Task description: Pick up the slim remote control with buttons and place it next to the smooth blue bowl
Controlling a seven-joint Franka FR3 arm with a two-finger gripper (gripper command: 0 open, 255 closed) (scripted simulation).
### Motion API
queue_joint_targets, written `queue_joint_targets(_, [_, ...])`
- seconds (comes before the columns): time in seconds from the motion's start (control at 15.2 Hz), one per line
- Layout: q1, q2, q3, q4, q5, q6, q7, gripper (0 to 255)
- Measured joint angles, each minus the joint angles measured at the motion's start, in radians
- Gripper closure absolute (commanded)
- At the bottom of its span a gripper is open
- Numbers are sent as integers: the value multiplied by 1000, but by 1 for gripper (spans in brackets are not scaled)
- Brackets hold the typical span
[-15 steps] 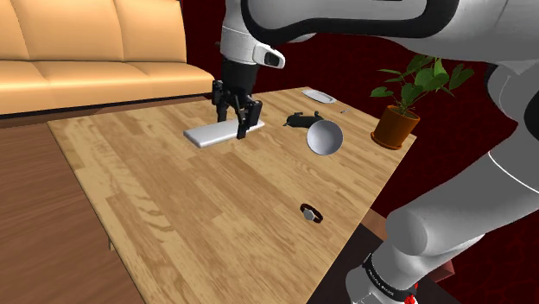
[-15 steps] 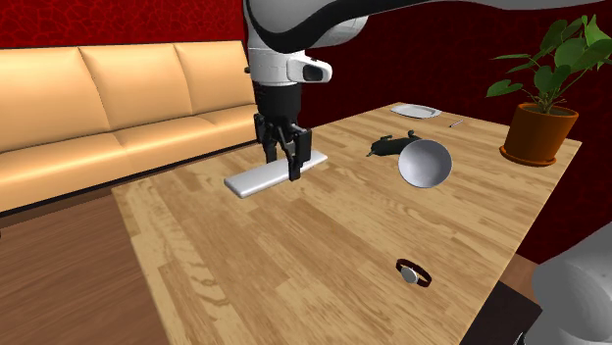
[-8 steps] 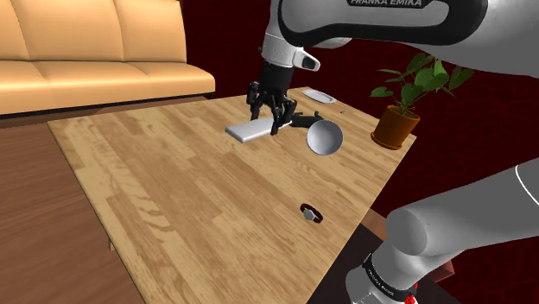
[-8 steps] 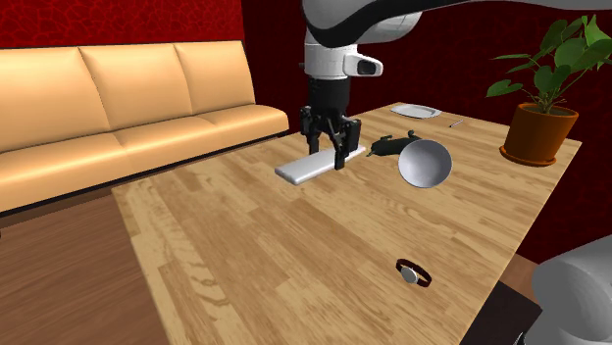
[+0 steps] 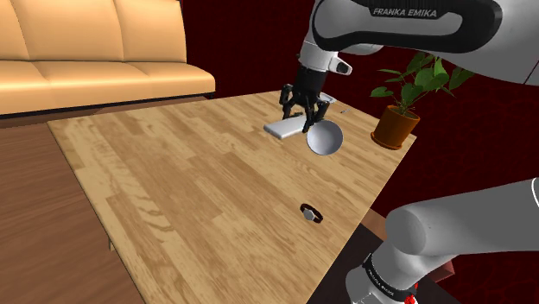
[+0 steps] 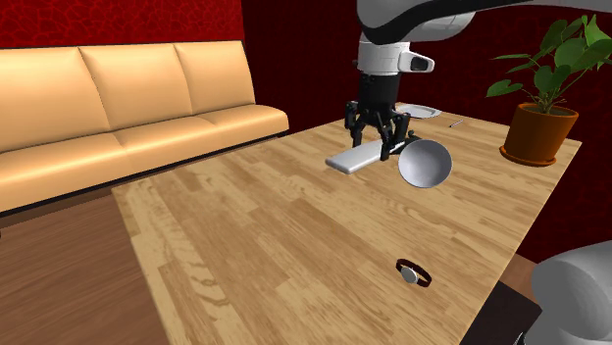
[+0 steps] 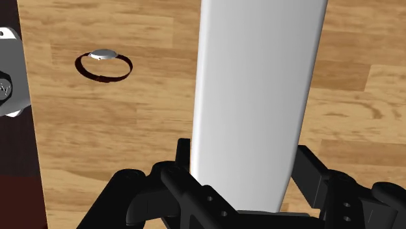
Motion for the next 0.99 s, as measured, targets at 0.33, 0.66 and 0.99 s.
queue_joint_targets(0.33, [-28, -40, -99, -59, -33, 1, -121, 255])
queue_joint_targets(0.66, [-71, -51, -201, -85, -84, 1, -247, 255])
queue_joint_targets(0.99, [-113, -42, -289, -93, -133, 9, -357, 255])
